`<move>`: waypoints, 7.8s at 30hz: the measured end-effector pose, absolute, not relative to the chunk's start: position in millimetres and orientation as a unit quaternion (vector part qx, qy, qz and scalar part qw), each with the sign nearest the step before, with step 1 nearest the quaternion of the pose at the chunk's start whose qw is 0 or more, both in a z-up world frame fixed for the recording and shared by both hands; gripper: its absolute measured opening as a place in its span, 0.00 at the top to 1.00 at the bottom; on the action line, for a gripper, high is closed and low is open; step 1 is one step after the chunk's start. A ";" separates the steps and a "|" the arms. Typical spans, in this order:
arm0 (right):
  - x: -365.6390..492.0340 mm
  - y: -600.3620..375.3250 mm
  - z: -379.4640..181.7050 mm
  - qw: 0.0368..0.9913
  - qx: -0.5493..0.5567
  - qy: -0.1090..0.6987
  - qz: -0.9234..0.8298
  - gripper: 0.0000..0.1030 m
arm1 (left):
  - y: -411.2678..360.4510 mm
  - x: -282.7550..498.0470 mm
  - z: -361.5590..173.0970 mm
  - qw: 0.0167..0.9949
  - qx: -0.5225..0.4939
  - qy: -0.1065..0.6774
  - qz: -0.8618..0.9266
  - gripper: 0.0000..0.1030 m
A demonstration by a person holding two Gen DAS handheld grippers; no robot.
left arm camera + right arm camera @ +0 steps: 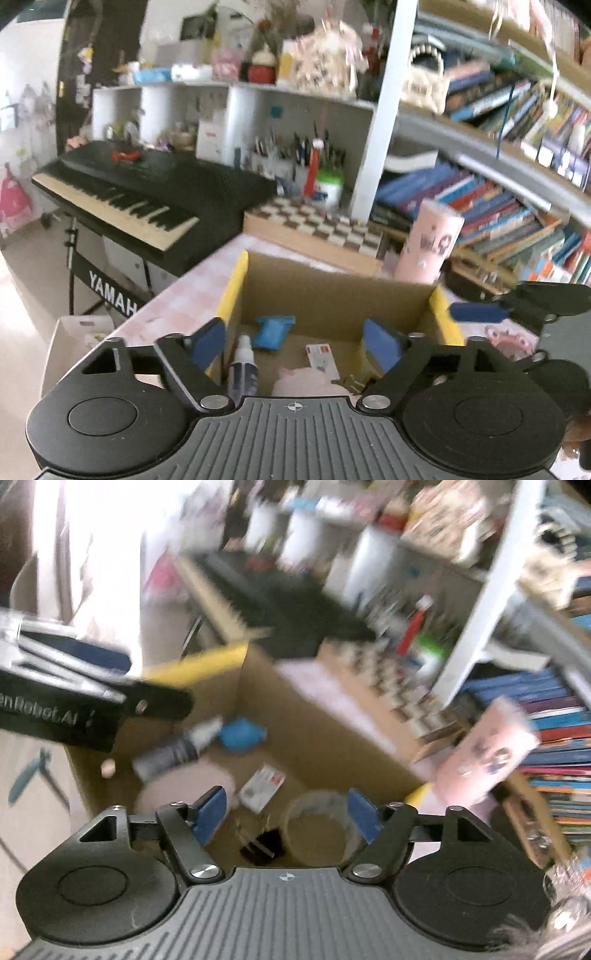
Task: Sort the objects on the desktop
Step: 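Lift both open tools up out of the yellow box, then move both open tools away from the yellow box back over the table, then move left tool toward grey plush toy while right tool approaches white plug adapter, then grasp grey plush toy with left tool while right tool grasps white plug adapter, then lift and carry plush toy and plug adapter with both tools toward yellow box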
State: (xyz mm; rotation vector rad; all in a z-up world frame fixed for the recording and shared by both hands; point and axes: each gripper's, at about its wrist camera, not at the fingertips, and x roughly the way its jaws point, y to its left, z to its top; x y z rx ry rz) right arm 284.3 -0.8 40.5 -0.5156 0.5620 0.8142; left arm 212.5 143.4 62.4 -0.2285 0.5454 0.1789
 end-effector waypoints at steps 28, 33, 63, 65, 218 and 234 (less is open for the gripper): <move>99.4 -84.0 39.8 0.945 -0.076 0.239 0.208 0.22 | 111.1 48.5 54.8 0.960 -0.101 0.241 0.102 0.00; 65.0 -87.5 27.1 0.940 -0.071 0.269 0.196 0.22 | 109.8 18.5 49.0 0.957 -0.104 0.252 0.101 0.00; 5.6 -149.9 -1.1 0.934 -0.022 0.343 0.095 0.18 | 35.1 7.3 15.7 0.939 -0.021 0.343 -0.012 0.00; 8.1 -155.7 -2.5 0.934 -0.019 0.346 0.089 0.18 | 29.2 13.4 14.5 0.937 -0.019 0.347 -0.019 0.00; 179.2 -290.8 7.9 0.908 -0.028 0.366 0.199 0.71 | -65.3 141.1 27.8 0.911 -0.217 0.323 -0.135 0.59; 68.4 -175.8 -1.6 0.886 -0.033 0.406 0.223 0.72 | 55.1 32.5 4.0 0.891 -0.261 0.360 -0.090 0.59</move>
